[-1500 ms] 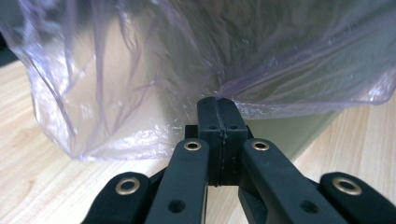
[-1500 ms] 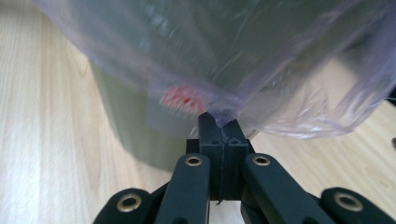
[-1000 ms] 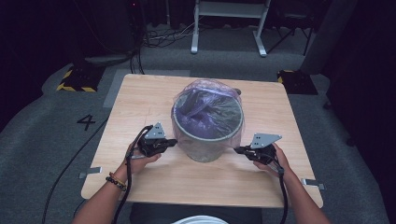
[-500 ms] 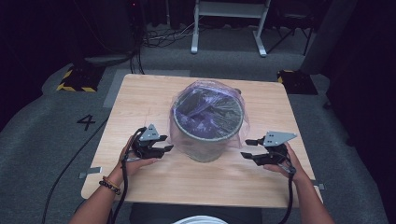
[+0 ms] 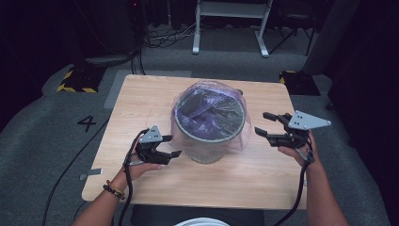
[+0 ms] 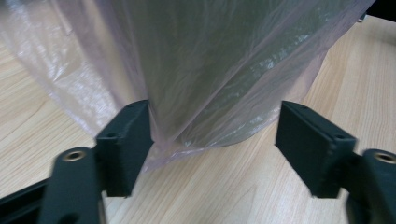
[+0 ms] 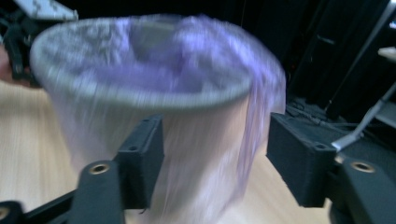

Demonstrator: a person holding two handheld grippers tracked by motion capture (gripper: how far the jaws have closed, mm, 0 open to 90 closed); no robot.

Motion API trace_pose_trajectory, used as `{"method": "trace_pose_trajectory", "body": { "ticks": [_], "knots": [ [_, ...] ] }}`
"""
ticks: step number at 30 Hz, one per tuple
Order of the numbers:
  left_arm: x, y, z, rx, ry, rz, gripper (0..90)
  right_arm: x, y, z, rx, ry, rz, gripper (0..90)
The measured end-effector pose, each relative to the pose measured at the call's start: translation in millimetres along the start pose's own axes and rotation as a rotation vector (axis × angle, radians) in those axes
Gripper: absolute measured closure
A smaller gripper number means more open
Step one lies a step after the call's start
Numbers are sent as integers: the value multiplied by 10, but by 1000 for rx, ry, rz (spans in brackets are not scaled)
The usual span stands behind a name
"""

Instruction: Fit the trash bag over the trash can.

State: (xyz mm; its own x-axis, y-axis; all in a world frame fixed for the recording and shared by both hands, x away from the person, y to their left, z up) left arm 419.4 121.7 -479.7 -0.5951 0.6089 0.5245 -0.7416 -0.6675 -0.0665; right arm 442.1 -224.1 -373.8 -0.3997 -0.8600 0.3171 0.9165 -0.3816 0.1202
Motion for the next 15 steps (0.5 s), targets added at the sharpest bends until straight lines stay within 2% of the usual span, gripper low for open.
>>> {"method": "trace_pose_trajectory", "body": {
  "ticks": [3,6,8,12,13,15],
  "knots": [
    [-30,-11,14,-18,-14,27,463,-154,95,226,32,1,9,443],
    [-65,-11,35,-34,-25,18,580,-332,198,397,40,0,33,459],
    [-88,-5,49,-42,-27,12,702,-495,273,487,48,-27,45,479],
    [-137,4,66,-64,-34,1,827,-776,351,562,54,-89,82,488],
    [-147,3,63,-68,-37,3,867,-880,398,566,59,-121,63,494],
    [-172,0,56,-77,-42,0,900,-995,442,560,51,-148,75,514]
  ]
}}
Point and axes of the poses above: each handheld gripper's, and its own axes: x roughly backward along the jaws, z roughly out of its top, y roughly to its right, the point moved 7 cm from there along -x, roughly forward along the jaws, and after that the axes turned 11 degrees about z, right-handed, at the moved point
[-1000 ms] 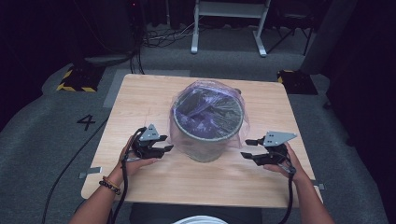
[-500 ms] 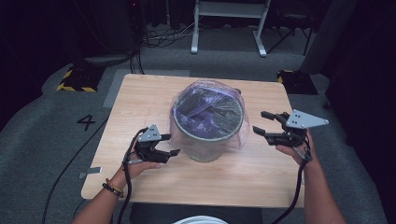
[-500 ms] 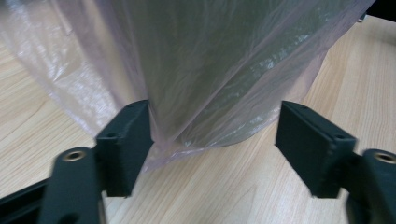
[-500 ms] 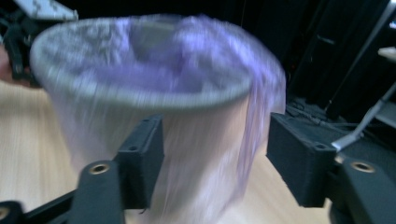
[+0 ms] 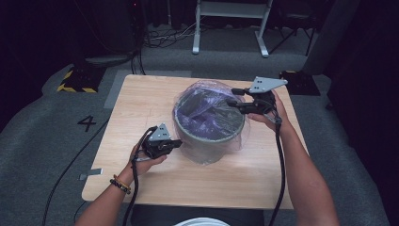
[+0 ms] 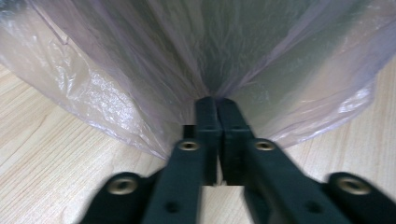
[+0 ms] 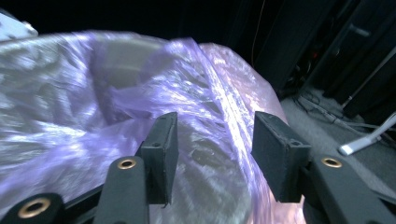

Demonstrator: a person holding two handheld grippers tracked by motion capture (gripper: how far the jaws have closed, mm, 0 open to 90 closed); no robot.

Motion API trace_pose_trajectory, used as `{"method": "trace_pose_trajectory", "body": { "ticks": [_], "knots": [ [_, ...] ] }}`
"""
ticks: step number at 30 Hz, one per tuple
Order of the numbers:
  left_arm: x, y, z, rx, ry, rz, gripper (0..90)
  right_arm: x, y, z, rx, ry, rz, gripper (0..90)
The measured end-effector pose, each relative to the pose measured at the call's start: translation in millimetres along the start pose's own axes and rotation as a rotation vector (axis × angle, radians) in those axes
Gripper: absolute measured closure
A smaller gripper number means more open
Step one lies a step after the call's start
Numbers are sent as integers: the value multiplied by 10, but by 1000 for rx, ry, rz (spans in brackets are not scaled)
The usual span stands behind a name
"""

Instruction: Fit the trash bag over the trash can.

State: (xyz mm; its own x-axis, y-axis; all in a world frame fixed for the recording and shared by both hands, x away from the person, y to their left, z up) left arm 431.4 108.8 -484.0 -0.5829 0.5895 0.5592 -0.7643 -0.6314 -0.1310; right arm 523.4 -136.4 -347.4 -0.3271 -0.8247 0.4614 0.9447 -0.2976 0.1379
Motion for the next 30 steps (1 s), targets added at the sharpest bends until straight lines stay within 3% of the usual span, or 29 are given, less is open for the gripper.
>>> {"method": "trace_pose_trajectory", "body": {
  "ticks": [6,10,14,17,20,24,30],
  "knots": [
    [-20,-22,-12,-3,-5,6,900,-164,186,-47,-33,-77,-56,633],
    [-18,-32,-25,-5,-11,6,900,-170,272,-74,-58,-85,-63,788],
    [-29,-16,-34,-30,-22,8,900,-152,357,-69,-121,-54,-42,892],
    [-45,-7,-46,-40,-27,5,900,-142,436,-60,-166,-30,-44,900],
    [-55,-9,-69,-46,-36,7,900,-128,542,-86,-202,-24,-90,900],
    [-64,-10,-103,-55,-44,12,900,-121,616,-126,-247,-7,-93,897],
    [-84,3,-138,-71,-60,14,900,-164,715,-277,-317,-31,-116,885]
  ]
}}
Point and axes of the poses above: each handheld gripper's, and its own axes: x roughly backward along the jaws, z roughly out of its top, y roughly to its right, the point moved 7 cm from there along -x, roughly forward along the jaws, and after that the axes turned 11 degrees about z, right-handed, at the moved point
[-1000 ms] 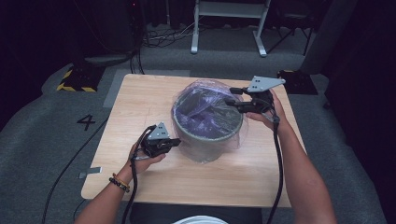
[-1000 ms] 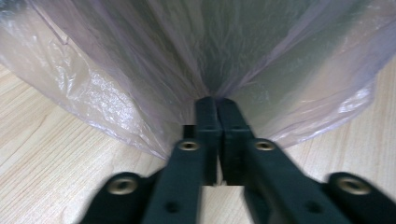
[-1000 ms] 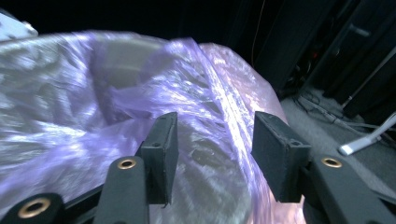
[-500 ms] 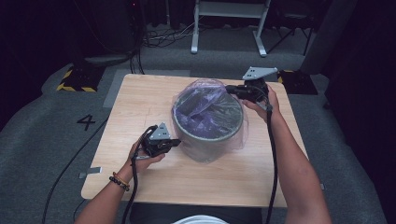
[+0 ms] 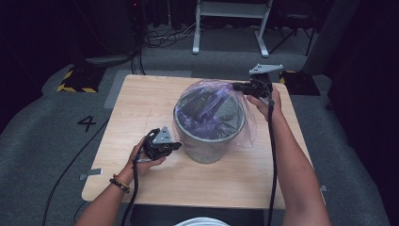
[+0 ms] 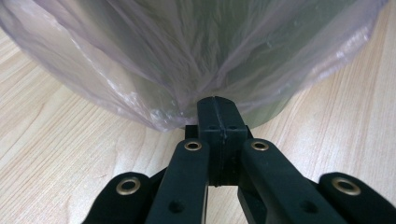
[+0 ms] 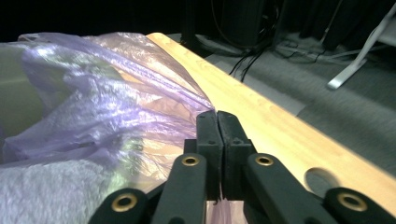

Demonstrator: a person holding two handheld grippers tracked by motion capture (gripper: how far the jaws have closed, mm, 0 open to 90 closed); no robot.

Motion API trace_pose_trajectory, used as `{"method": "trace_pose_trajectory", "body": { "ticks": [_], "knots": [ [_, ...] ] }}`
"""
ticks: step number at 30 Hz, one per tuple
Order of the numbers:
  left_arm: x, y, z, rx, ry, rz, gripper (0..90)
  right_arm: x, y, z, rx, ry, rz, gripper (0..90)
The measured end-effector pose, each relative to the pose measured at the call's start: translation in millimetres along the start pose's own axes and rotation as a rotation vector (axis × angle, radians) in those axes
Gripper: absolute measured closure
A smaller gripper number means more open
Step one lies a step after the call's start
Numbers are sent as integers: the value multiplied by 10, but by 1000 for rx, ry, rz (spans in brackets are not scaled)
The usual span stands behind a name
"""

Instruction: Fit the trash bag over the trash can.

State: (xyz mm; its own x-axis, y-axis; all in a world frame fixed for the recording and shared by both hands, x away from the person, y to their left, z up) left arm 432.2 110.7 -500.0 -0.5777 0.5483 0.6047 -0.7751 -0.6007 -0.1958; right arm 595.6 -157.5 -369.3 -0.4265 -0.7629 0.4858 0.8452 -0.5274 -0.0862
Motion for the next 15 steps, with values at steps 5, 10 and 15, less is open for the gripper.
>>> {"method": "trace_pose_trajectory", "body": {
  "ticks": [5,10,15],
  "knots": [
    [-35,28,-32,-22,-18,-6,900,-116,19,-152,-38,-70,32,866],
    [-42,21,-60,-28,-19,0,900,-190,-11,-266,-45,-103,82,857],
    [-1,4,-87,-18,-5,-15,900,-231,-54,-373,-46,-123,112,835]
  ]
}}
Point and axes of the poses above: each handheld gripper's, and its own axes: x roughly backward along the jaws, z roughly out of its top, y roughly to its right, the point moved 7 cm from there along -x, roughly forward along the jaws, and after that the axes turned 11 degrees about z, right-handed, at the moved point
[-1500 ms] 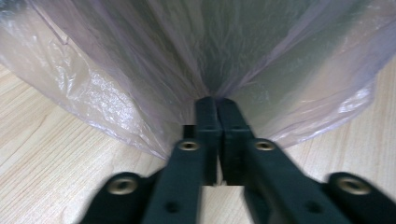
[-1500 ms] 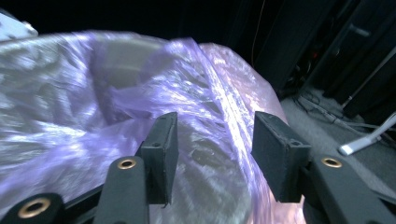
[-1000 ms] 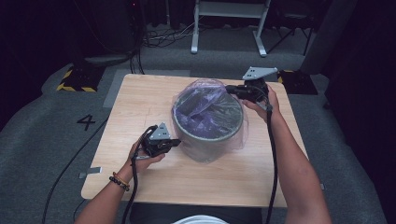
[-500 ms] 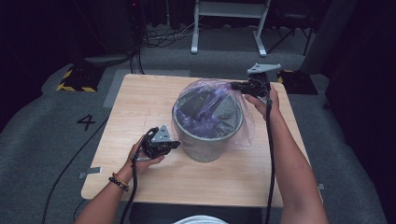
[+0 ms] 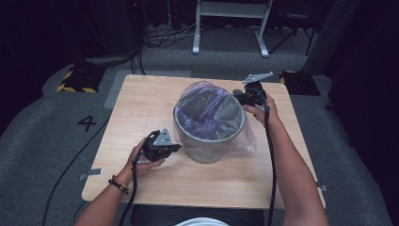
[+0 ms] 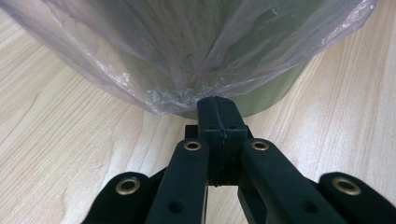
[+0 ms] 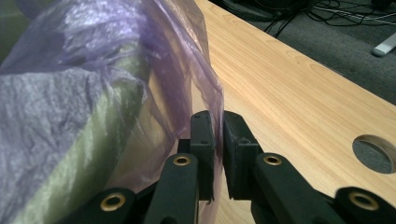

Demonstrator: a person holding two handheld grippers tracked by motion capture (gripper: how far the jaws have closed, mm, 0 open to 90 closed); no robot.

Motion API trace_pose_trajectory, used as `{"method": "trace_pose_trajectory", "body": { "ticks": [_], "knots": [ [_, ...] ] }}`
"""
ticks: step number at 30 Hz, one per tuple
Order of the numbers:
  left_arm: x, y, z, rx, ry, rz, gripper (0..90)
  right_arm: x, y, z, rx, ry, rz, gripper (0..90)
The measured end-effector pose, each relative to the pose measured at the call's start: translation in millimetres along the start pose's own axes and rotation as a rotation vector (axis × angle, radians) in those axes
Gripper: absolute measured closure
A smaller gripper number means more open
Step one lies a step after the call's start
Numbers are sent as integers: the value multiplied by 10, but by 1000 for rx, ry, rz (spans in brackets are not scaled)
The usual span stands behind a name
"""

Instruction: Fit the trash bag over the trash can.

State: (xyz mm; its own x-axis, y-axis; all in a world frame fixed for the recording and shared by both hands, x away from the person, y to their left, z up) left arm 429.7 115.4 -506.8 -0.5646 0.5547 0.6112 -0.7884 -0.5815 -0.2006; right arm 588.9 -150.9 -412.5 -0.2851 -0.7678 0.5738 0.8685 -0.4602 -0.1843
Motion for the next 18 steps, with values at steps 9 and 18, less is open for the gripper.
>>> {"method": "trace_pose_trajectory", "body": {
  "ticks": [9,18],
  "knots": [
    [201,-89,-108,36,6,76,477,357,-31,33,32,95,-70,605],
    [335,-125,-368,99,-43,74,206,767,-413,250,95,244,-32,384]
  ]
}}
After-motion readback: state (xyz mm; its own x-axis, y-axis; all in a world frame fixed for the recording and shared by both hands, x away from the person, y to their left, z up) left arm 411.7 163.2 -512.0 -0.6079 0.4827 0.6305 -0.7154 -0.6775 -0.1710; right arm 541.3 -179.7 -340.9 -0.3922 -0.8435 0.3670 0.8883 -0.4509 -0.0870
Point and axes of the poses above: each handheld gripper's, and its own axes: x roughly backward along the jaws, z roughly out of its top, y roughly to its right, the point moved 7 cm from there along -x, roughly forward along the jaws, and after that the axes turned 11 degrees about z, right-handed, at the moved point
